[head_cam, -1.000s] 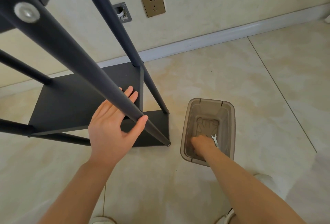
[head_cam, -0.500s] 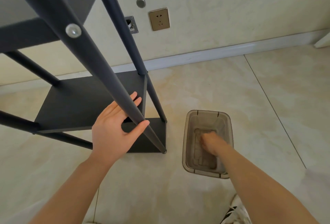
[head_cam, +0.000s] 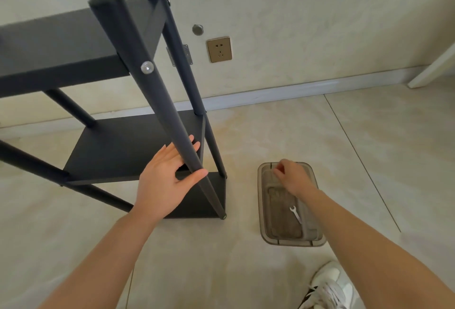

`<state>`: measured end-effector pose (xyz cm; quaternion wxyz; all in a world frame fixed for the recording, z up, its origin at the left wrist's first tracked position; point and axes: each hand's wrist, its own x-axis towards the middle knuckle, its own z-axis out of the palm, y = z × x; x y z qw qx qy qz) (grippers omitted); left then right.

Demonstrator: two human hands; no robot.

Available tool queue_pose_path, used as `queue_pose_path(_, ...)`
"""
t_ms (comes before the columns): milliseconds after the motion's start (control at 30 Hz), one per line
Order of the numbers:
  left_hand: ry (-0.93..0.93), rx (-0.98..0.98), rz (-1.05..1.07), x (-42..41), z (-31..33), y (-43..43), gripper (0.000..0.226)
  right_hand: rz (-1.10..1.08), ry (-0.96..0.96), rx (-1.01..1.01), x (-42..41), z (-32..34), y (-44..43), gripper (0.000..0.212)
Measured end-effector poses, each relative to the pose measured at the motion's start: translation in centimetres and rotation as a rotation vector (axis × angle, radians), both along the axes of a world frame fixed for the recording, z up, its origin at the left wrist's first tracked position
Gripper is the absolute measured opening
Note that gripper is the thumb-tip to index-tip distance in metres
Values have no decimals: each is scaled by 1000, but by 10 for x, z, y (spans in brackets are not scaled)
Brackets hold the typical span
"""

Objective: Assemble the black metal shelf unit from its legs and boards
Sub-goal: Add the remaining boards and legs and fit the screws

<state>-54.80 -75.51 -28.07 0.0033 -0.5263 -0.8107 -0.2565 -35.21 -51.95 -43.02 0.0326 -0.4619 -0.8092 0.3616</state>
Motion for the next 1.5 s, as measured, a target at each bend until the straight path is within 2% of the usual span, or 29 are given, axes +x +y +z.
queue_pose_path(67,-7,16,-2,1,1,0,73,-65,177,-71,-15,21,-15,18)
queue_pose_path(167,4,29,-4,5,3,1,73,-74,389,-319,-43,51,-52,20)
queue_pose_path(233,3,15,4,6,4,0,74,-68,473,-497,-63,62,-81,21)
queue_pose_path(300,-12,-7,14,7,6,0,75,-89,499,-560,-79,65,-109,20)
queue_pose_path(433,-101,-30,11,8,9,-1,70,-108,459,-472,-98,66,-138,24)
queue_pose_path(500,-132,-36,3,7,10,-1,66,-101,488,-495,-102,71,-140,25)
queue_pose_path(667,-130,-71,-25,-1,14,-5,58,19,435,-451,-109,85,-139,20)
queue_pose_path(800,-152,-54,-18,-11,19,-12,50,60,397,-367,-116,98,-142,20)
queue_pose_path(933,-250,3,27,-30,35,-19,47,88,384,-299,-134,118,-143,19)
queue_pose_path(1000,-334,21,63,-41,46,-26,51,124,368,-248,-145,130,-143,18)
queue_pose_path(1067,-414,50,83,-54,58,-35,66,188,378,-132,-156,142,-142,14)
queue_pose_path(1133,-440,92,84,-68,71,-46,80,242,417,-51,-168,154,-143,17)
queue_pose_path(1167,-445,105,87,-76,76,-52,79,259,420,-40,-174,158,-143,20)
queue_pose_path(1267,-463,152,141,-96,83,-71,56,305,404,8,-195,163,-147,20)
queue_pose_path(1433,-579,252,250,-113,76,-107,34,377,355,22,-228,162,-163,3)
queue_pose_path(1500,-628,305,302,-116,67,-123,35,389,391,61,-238,161,-173,15)
